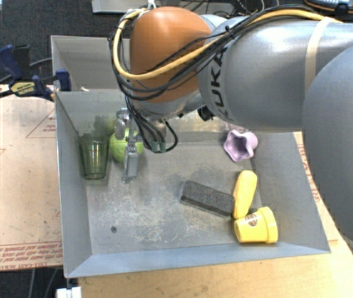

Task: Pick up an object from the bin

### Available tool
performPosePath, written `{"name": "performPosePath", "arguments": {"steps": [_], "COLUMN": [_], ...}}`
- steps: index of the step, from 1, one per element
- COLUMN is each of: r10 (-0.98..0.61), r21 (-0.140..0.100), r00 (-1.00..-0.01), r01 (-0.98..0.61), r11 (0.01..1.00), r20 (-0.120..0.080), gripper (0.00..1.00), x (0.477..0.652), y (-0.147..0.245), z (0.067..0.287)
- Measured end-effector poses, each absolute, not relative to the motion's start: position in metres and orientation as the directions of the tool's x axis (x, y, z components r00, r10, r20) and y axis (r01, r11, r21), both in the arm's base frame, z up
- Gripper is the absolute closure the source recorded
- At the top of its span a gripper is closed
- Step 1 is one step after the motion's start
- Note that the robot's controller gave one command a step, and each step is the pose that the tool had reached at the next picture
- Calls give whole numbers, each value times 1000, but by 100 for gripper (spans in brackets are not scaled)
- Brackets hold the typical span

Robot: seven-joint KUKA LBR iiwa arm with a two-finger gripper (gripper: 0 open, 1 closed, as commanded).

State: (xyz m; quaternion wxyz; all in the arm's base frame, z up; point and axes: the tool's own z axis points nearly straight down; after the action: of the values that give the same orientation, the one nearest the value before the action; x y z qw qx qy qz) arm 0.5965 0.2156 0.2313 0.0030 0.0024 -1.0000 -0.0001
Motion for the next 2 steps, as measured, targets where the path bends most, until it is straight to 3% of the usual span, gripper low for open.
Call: {"name": "performPosePath", "arguments": {"steps": [1,2], "r10": [-1,42], "r21": [1,5], "r00": [-1000,-999], "r01": [-1,42], "r11": [1000,999], "r20": [-1,-7], "gripper": [0,0], "x": [598,621], "y": [214,199], "z": [237,187]}}
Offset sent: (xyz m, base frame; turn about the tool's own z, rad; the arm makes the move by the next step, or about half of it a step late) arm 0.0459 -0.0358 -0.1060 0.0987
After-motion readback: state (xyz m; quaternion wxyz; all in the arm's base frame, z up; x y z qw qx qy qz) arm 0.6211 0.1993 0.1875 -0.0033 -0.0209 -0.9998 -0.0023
